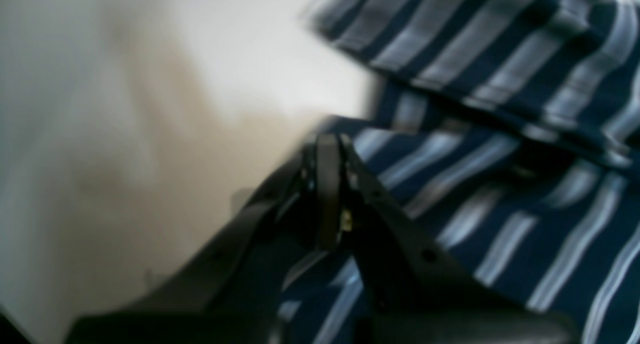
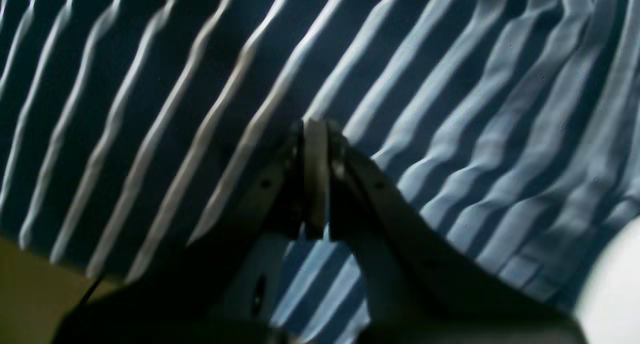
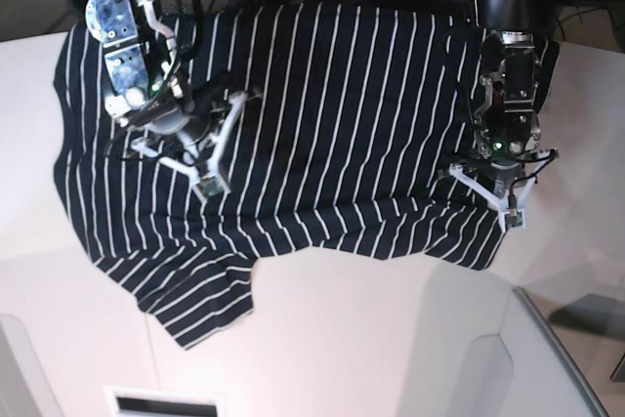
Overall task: Layout the t-shirt on the table in an organized manner, then fold the t-shirt properly
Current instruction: 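Release the shirt and move both grippers onto the shirt body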
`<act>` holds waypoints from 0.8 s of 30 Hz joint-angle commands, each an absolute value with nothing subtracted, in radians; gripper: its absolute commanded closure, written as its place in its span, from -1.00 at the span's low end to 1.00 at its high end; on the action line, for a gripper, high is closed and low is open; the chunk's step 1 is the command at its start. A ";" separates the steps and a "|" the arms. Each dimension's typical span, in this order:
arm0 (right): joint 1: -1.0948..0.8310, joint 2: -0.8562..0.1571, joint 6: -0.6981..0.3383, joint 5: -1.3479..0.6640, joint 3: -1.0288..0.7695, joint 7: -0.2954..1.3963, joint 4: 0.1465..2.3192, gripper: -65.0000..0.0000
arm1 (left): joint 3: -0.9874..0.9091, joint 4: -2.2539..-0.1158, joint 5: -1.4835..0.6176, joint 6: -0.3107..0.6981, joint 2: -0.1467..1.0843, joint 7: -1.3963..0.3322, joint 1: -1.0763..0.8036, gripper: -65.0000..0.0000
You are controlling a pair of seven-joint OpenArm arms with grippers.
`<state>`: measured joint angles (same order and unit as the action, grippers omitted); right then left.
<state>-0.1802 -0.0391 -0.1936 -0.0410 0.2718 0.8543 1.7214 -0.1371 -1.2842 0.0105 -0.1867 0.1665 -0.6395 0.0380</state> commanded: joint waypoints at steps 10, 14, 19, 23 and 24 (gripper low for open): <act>-0.271 -0.061 -0.131 -0.050 0.294 0.713 1.739 1.00 | -0.351 -1.379 -0.203 -0.197 0.182 -0.616 0.013 1.00; -0.288 -0.062 -0.131 -0.050 0.291 0.713 1.739 1.00 | -0.424 -1.357 -0.521 -0.197 0.263 -0.616 0.001 -0.09; -0.298 -0.062 -0.131 -0.050 0.297 0.710 1.738 1.00 | -0.432 -1.265 -0.705 -0.197 0.306 -0.587 0.041 -0.54; -0.300 -0.062 -0.131 -0.050 0.297 0.713 1.738 1.00 | -0.424 -1.179 -0.705 -0.197 0.298 -0.527 0.096 -0.32; -0.300 -0.062 -0.131 -0.050 0.297 0.713 1.738 1.00 | -0.423 -1.148 -0.705 -0.197 0.295 -0.524 0.124 -0.26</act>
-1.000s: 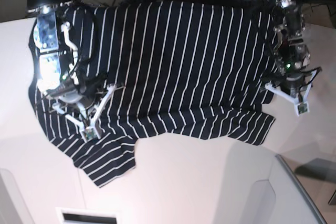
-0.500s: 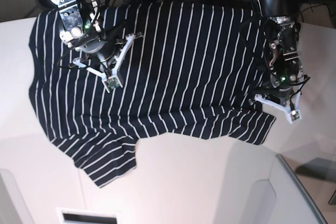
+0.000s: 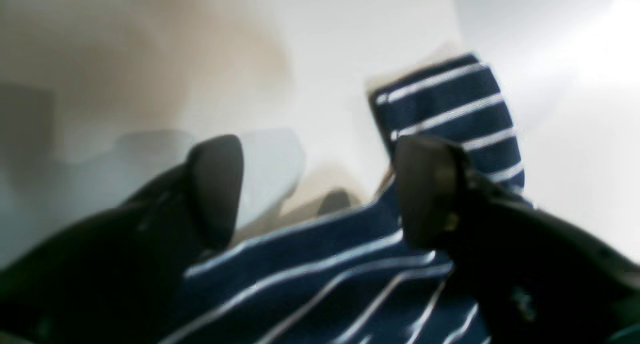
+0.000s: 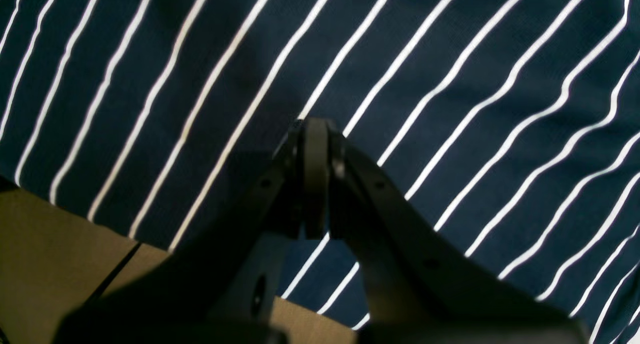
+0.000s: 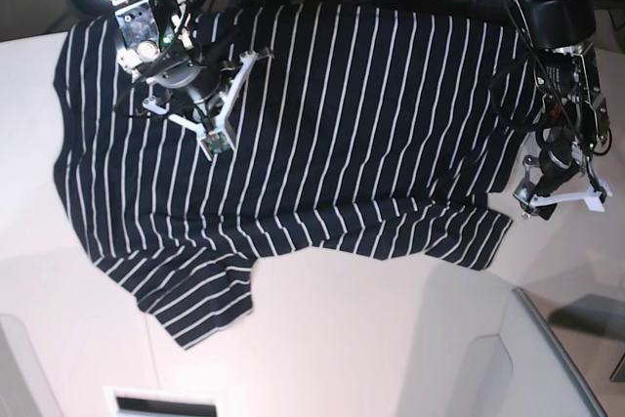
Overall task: Layout the t-shirt on the table in an organized manner, then fold the t-shirt properly
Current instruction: 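Release the shirt and move both grippers onto the shirt body, then grasp the shirt hem with the left gripper and pull it outward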
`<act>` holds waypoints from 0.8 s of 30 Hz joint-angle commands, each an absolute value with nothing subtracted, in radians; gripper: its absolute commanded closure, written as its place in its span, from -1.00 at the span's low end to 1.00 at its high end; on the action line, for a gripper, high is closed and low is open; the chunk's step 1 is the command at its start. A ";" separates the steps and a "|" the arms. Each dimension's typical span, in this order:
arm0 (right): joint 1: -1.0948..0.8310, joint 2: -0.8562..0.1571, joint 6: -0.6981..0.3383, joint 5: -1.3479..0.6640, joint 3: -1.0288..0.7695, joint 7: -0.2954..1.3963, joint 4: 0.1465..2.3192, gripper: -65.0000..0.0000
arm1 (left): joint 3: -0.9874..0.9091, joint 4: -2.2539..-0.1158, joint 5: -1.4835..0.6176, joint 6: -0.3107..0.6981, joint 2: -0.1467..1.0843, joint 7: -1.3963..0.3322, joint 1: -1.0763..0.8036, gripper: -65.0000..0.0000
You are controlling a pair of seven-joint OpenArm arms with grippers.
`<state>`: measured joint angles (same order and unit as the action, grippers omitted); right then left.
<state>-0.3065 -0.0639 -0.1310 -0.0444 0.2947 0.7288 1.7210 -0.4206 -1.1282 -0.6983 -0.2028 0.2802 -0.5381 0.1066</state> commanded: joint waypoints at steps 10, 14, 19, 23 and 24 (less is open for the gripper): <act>-0.312 -0.097 -0.131 -0.050 0.294 0.711 1.736 1.00 | -0.423 -0.914 -0.705 -0.197 0.278 -0.453 0.257 -0.27; -0.312 -0.097 -0.131 -0.050 0.297 0.713 1.736 1.00 | -0.361 -0.848 -0.705 -0.197 0.283 -0.443 0.292 -0.35; -0.312 -0.097 -0.131 -0.050 0.297 0.713 1.736 1.00 | -0.236 -0.865 -0.705 -0.197 0.283 -0.441 0.320 -0.36; -0.312 -0.097 -0.131 -0.050 0.297 0.713 1.736 1.00 | -0.225 -0.780 -0.705 -0.197 0.269 -0.441 0.374 -0.36; -0.312 -0.097 -0.131 -0.050 0.297 0.713 1.736 1.00 | -0.225 -0.751 -0.705 -0.197 0.259 -0.438 0.390 -0.35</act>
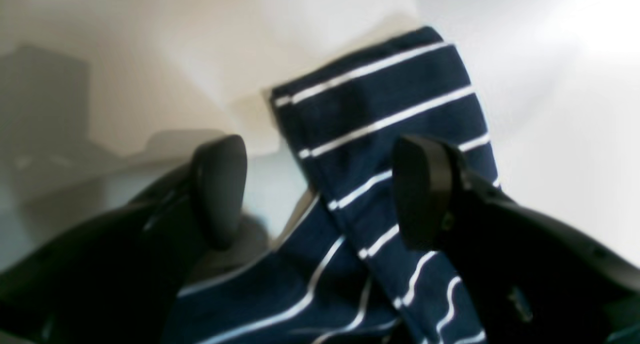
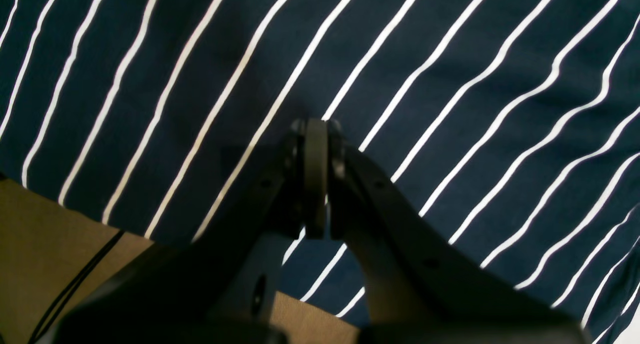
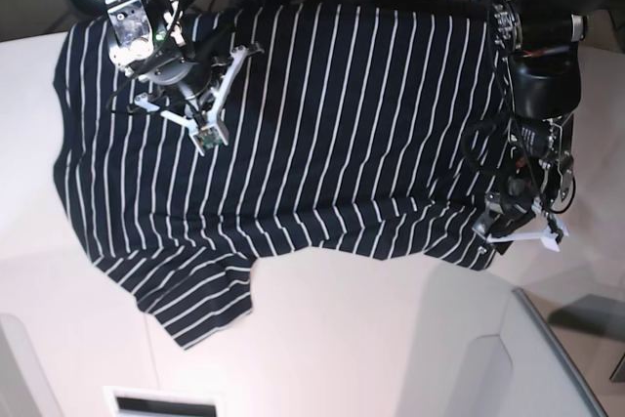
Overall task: Layout the t-shirt on the table in an organized manner, then fold the t-shirt properly
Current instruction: 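Grasp the shirt hem with the left gripper and pull it outward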
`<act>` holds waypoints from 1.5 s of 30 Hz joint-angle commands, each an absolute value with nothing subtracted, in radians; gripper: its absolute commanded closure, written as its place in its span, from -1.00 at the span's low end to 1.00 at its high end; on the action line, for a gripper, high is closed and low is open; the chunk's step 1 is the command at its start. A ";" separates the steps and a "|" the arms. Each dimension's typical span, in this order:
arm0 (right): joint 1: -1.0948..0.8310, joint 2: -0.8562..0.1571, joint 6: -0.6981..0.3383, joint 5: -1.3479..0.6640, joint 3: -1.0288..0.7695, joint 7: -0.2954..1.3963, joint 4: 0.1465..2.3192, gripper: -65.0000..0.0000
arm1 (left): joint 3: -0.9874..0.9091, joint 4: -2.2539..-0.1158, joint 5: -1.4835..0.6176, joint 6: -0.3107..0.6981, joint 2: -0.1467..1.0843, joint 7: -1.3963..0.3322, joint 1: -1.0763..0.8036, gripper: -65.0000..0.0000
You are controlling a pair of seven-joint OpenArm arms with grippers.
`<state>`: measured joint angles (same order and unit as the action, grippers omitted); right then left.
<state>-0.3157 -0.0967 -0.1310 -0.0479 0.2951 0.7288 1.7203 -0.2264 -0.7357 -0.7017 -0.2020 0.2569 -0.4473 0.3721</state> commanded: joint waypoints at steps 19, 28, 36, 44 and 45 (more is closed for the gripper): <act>-0.309 -0.142 -0.131 -0.050 0.297 0.710 1.736 1.00 | -0.070 -0.567 -0.705 -0.196 0.222 -0.170 0.432 1.00; -0.289 -0.143 -0.131 -0.050 0.297 0.710 1.659 1.00 | -0.070 -0.730 -0.707 -0.200 0.228 -0.260 0.420 1.00; -0.285 -0.143 -0.131 -0.050 0.297 0.708 1.649 1.00 | -0.073 -0.989 -0.711 -0.265 0.219 -0.406 0.430 1.00; -0.277 -0.142 -0.131 -0.050 0.297 0.708 1.652 1.00 | -0.061 -0.848 -0.705 -0.318 0.170 -0.400 0.601 1.00; -0.277 -0.142 -0.131 -0.050 0.297 0.708 1.653 1.00 | -0.061 -0.811 -0.705 -0.318 0.163 -0.397 0.627 1.00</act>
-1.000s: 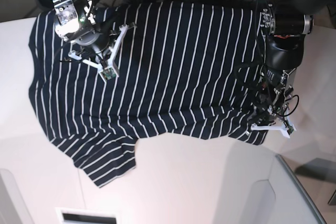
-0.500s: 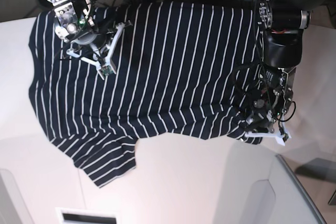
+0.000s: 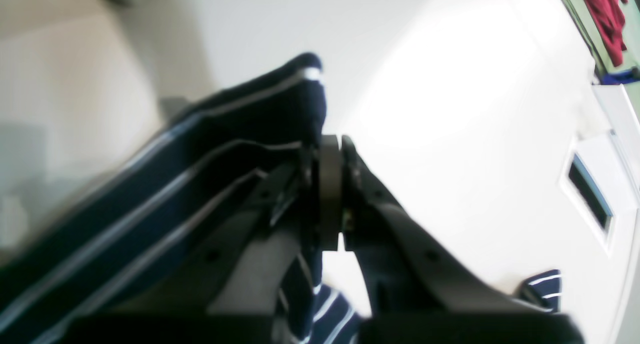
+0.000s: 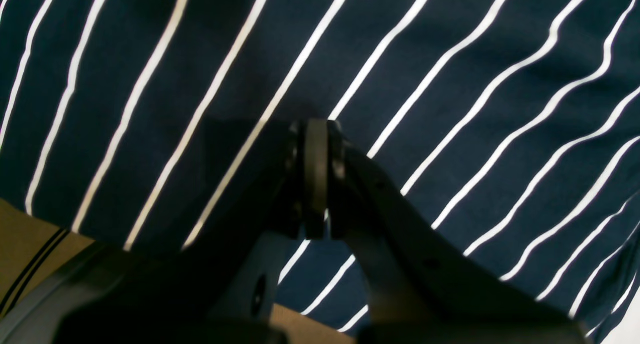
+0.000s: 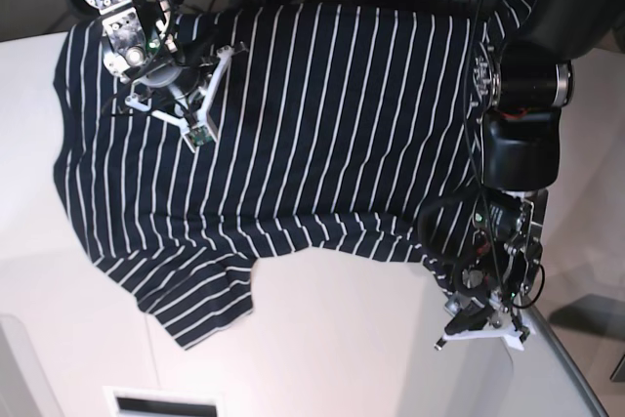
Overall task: Layout the t-shirt on the table in an organized manner, then fold the t-shirt properly
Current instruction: 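Grasp the shirt hem with the left gripper and pull it outward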
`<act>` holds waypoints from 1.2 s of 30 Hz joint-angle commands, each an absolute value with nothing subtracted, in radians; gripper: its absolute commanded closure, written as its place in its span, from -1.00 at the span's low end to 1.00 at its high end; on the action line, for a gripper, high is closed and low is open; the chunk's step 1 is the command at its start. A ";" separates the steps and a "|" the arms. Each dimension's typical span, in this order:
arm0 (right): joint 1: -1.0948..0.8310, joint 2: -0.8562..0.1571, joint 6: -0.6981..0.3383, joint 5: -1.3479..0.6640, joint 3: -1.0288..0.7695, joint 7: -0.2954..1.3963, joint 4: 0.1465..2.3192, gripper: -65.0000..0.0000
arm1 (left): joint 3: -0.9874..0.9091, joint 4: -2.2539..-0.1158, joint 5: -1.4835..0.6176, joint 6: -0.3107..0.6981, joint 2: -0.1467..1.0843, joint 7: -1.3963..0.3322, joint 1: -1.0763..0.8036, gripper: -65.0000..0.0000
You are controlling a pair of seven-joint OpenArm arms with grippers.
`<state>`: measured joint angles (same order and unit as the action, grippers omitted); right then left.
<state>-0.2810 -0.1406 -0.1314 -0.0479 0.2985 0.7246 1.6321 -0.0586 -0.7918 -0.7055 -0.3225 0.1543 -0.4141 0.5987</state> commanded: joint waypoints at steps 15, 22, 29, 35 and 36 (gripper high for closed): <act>-0.268 -0.143 -0.131 -0.050 0.298 0.713 1.655 1.00 | 0.047 -0.627 -0.470 -0.329 0.088 0.022 0.736 1.00; -0.263 -0.143 -0.131 -0.050 0.298 0.713 1.655 1.00 | 0.058 -0.479 -0.271 -0.461 0.059 0.076 0.799 1.00; -0.263 -0.143 -0.131 -0.050 0.298 0.713 1.656 1.00 | 0.047 -0.337 -0.174 -0.463 0.061 0.214 0.802 0.22; -0.262 -0.145 -0.131 -0.050 0.298 0.713 1.656 1.00 | 0.058 -0.371 -0.197 -0.461 0.084 0.209 0.799 -0.18; -0.254 -0.145 -0.131 -0.050 0.298 0.713 1.659 1.00 | 0.059 -0.398 -0.200 -0.461 0.081 0.208 0.782 -0.17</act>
